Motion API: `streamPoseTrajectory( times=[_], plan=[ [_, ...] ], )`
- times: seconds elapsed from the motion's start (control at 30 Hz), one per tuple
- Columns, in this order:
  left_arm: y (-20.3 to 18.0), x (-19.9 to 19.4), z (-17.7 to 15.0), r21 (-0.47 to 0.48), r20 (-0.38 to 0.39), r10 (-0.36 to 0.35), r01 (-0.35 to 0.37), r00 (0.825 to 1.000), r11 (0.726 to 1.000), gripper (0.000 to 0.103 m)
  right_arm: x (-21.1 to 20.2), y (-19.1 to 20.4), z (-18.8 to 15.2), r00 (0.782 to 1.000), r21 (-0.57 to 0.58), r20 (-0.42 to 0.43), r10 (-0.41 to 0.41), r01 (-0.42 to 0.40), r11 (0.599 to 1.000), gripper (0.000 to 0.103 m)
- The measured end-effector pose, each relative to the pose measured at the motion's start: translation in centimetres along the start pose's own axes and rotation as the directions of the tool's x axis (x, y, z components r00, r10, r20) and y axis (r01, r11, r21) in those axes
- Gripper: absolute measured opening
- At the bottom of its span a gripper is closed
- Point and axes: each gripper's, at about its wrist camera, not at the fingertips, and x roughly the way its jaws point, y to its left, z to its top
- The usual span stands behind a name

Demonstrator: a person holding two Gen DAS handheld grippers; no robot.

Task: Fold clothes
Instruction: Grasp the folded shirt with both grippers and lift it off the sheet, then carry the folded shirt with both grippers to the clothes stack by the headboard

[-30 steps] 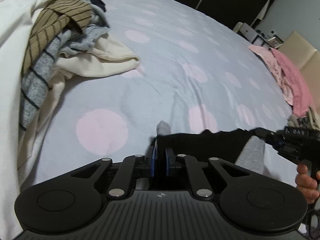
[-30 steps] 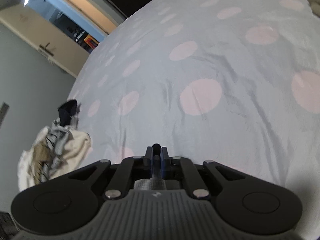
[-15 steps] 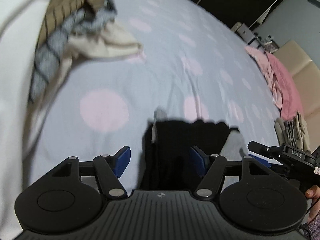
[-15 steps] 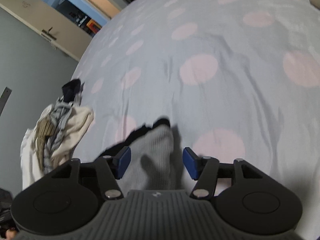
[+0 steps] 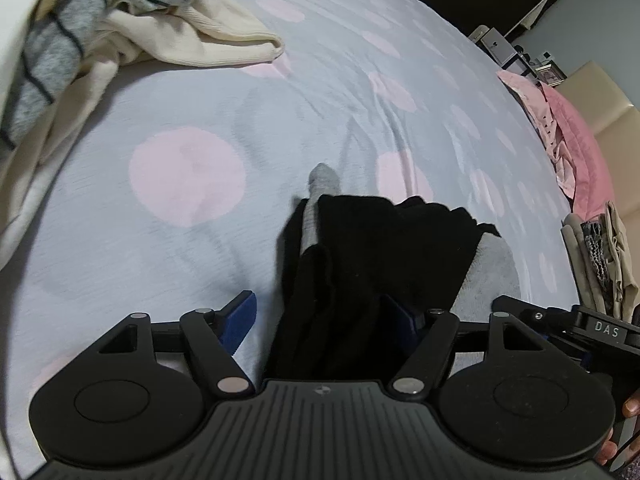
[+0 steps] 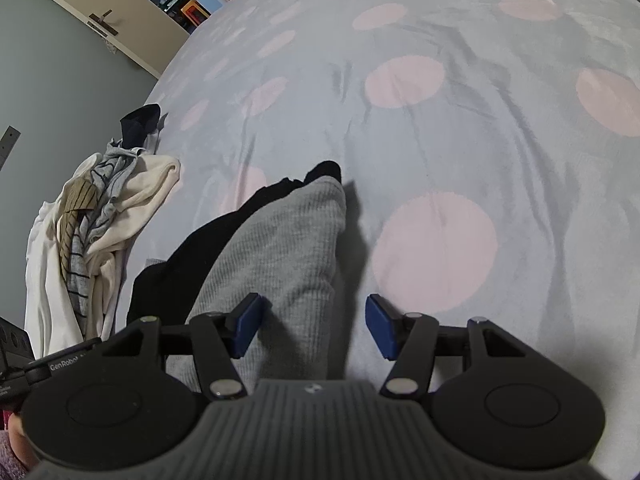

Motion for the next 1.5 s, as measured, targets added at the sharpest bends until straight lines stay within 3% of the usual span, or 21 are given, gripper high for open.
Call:
streamPoseTrajectory(
  times=[0.13,0.2,0.3,0.43,0.67,0.83,1.13,1.33,1.5],
  plan=[
    [-0.5,0.3,0.1,0.005,0.013,-0.023,0.023,1.000,1.000,0.049,0.8,0.4,0.2,1.000,0.011,0.004,0.016,-0.016,1.000,0.059],
    [-0.5,0.3,0.1,-0.001,0.024,-0.047,0.047,0.999,0.999,0.035,1.3,0.6,0.2,1.000,0.010,-0.004,0.025,-0.025,1.000,0.050],
    [-0.7,0.2,-0.1,-0.003,0.043,-0.069,0.069,0.997,0.998,0.026,1.6,0.7,0.3,1.000,0.003,0.010,0.019,-0.019,1.000,0.040],
    [-1.4,-0.3,-0.2,0.015,0.063,-0.063,0.062,0.996,0.998,0.022,1.3,0.4,0.4,0.999,0.028,0.026,0.036,-0.037,0.999,0.021],
    [-2.8,-3.0,-0.2,0.054,0.107,-0.080,0.074,0.991,0.996,0.020,-1.3,1.7,0.3,0.994,-0.005,0.084,0.063,-0.063,0.998,0.017],
    [-5.2,-6.7,-0.5,0.117,0.174,-0.130,0.110,0.976,0.987,0.020,-4.6,3.2,-0.1,0.983,-0.062,0.153,0.097,-0.089,0.994,0.016],
    [-9.7,-12.8,-2.3,0.220,0.290,-0.242,0.182,0.926,0.958,0.019,-14.4,4.0,-1.9,0.934,-0.127,0.321,0.160,-0.125,0.984,0.016],
    [-14.8,-14.9,-4.4,0.330,0.281,-0.344,0.246,0.896,0.911,0.019,-21.8,2.9,-4.0,0.890,-0.157,0.428,0.157,-0.098,0.983,0.016],
    [-19.8,-15.5,-6.1,0.413,0.246,-0.435,0.312,0.866,0.855,0.019,-28.3,1.0,-5.6,0.852,-0.165,0.507,0.129,-0.051,0.985,0.016]
  ],
)
